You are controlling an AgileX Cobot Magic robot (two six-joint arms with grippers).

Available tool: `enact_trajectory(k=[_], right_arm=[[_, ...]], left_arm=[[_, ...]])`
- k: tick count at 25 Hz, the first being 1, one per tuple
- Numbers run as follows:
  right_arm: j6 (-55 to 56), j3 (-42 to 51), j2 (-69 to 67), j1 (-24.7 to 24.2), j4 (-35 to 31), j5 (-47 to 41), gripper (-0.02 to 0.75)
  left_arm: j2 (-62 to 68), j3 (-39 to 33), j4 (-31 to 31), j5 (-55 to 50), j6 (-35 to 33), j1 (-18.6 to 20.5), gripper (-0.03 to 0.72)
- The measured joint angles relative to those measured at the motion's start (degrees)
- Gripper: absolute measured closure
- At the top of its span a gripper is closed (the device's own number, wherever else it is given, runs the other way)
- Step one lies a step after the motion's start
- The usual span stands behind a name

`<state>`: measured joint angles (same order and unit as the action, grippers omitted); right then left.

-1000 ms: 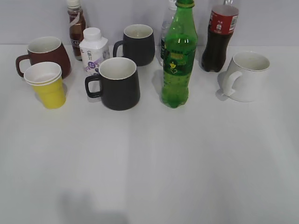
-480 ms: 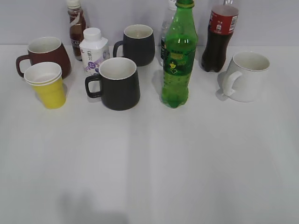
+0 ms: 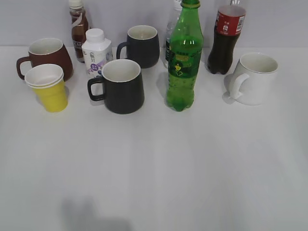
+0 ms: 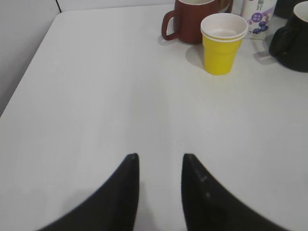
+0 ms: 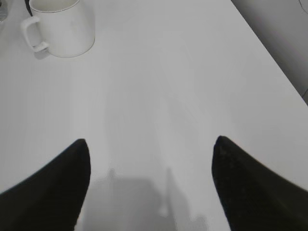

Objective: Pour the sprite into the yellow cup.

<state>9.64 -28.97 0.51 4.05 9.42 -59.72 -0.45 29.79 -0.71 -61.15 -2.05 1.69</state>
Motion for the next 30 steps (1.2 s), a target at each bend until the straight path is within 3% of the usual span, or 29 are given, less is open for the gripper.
enact_trajectory(k=[11,15,20,24,30], right_arm=[[0.0,0.0,0.0,0.0,0.58,0.0,0.151],[-0.65,-0.36,-0.34,0.0,-0.34,1.04,0.151],[-7.27,-0.88,-6.07,0.0,-7.83,16.57,0.151],[-13.62,0.67,-14.77,0.59,-16.47,28.84,0.151],[-21.16,2.02,-28.11,8.18,-20.33,41.75,0.151]], left_arm=[[0.0,0.0,0.18,0.0,0.0,-0.08,0.449],[0.25,0.48,0.71,1.1,0.0,-1.78,0.449],[5.49,0.87,0.71,18.22,0.0,-2.27,0.449],[13.99,-2.73,1.04,33.29,0.0,-2.27,0.448],[32.33,-8.85,3.9,62.54,0.0,-2.27,0.434]])
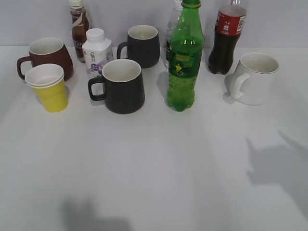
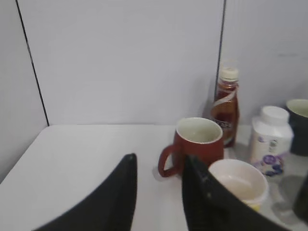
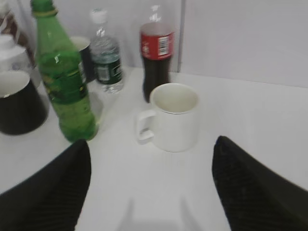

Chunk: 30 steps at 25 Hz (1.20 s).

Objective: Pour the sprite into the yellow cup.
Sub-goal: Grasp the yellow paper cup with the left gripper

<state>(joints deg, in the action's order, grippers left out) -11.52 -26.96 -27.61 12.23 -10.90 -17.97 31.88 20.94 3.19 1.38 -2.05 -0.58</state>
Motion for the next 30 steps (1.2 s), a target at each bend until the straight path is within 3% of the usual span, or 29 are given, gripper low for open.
enact_trajectory(k=[5,14,20,26,30], right_arm=[[-0.89,0.0,-12.68,5.15,-0.51,9.47,0.151],[-0.89,0.0,-31.45,6.47,-0.97,28.56,0.151],[-0.85,0.0,-34.66,6.47,-0.11,31.86,0.151],[-0.73,0.0,-34.66,6.47,-0.06,32.34,0.151],[-0.73,0.0,-34.66,6.47,-0.06,32.55,0.151]], left_arm=[[17.05,-0.5,-0.85,12.17,0.0,-1.77,0.34],[38.37,-0.63,-0.2,24.05,0.0,-12.47,0.249],[51.46,-0.58,1.46,37.42,0.0,-13.32,0.099],[63.26,-0.58,1.1,52.8,1.18,-13.37,0.08],[70.08,-0.25,-3.85,62.65,2.05,-13.37,0.078]])
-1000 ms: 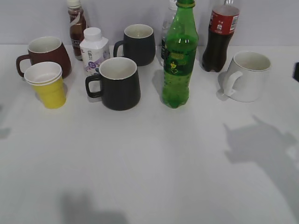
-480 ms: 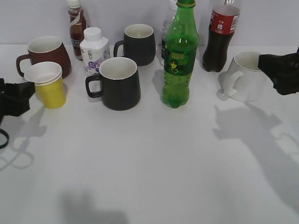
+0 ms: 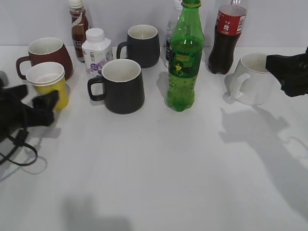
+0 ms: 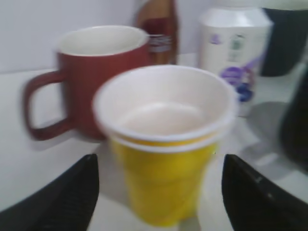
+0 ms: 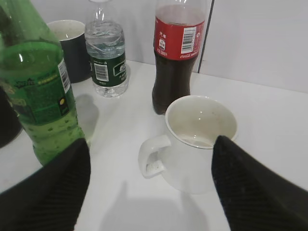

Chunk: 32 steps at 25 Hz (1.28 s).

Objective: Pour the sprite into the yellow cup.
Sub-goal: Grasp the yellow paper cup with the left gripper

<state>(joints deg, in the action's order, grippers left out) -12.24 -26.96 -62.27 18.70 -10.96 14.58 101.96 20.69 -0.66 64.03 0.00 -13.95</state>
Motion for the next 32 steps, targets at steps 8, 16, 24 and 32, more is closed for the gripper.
enact_trajectory(k=[8,16,24,32], right_arm=[[0.0,0.0,0.0,0.0,0.01,0.17,0.151],[0.0,0.0,0.0,0.0,0.18,0.28,0.151],[0.06,0.0,-1.43,1.32,0.66,-0.65,0.151],[4.67,-0.29,-11.86,6.58,7.13,8.13,0.151]], left_arm=[[7.33,4.76,-2.11,3.76,0.0,-0.07,0.078],[12.84,10.46,-2.11,3.83,0.0,-0.07,0.081],[15.36,14.83,-2.11,3.8,0.0,-0.07,0.139],[15.3,14.57,-2.0,4.4,0.0,-0.07,0.337]])
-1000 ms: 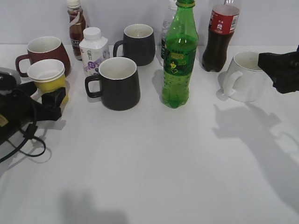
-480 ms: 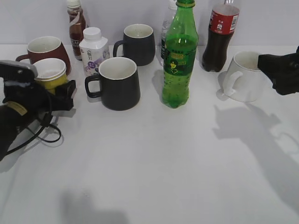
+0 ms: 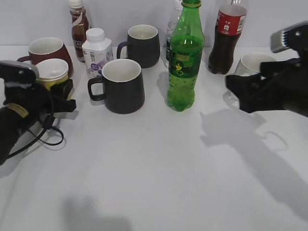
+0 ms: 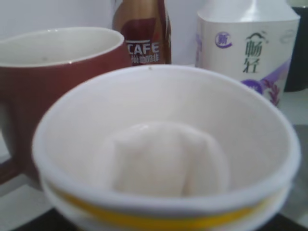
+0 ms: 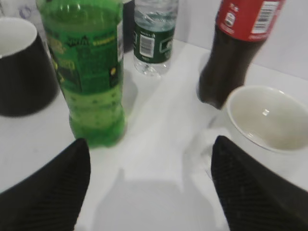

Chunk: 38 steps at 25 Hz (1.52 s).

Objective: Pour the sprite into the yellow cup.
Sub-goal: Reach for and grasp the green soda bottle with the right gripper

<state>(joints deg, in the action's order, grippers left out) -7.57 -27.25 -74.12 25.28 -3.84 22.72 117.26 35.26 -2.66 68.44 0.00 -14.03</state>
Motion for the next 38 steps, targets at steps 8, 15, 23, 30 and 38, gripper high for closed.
enact_trajectory(k=[8,15,23,30,38], right_arm=[[16.53,-4.0,-12.57,0.11,17.72,15.83,0.148],[17.45,-11.32,-27.12,0.11,21.8,23.42,0.148],[17.5,-20.31,-36.58,0.11,22.4,24.21,0.148],[17.5,-25.41,-41.12,0.11,22.47,24.27,0.202],[15.07,-25.56,-39.43,0.11,25.39,21.45,0.311]], left_arm=[[-7.31,-11.22,-0.87,0.67,0.0,0.0,0.36],[-14.51,-18.53,-10.51,0.67,0.3,0.0,0.36],[-15.54,-19.44,-31.13,0.71,1.3,-0.07,0.36],[-15.54,-19.44,-39.21,0.71,2.85,-0.07,0.362],[-15.54,-15.39,-43.37,0.67,7.72,-1.09,0.363]])
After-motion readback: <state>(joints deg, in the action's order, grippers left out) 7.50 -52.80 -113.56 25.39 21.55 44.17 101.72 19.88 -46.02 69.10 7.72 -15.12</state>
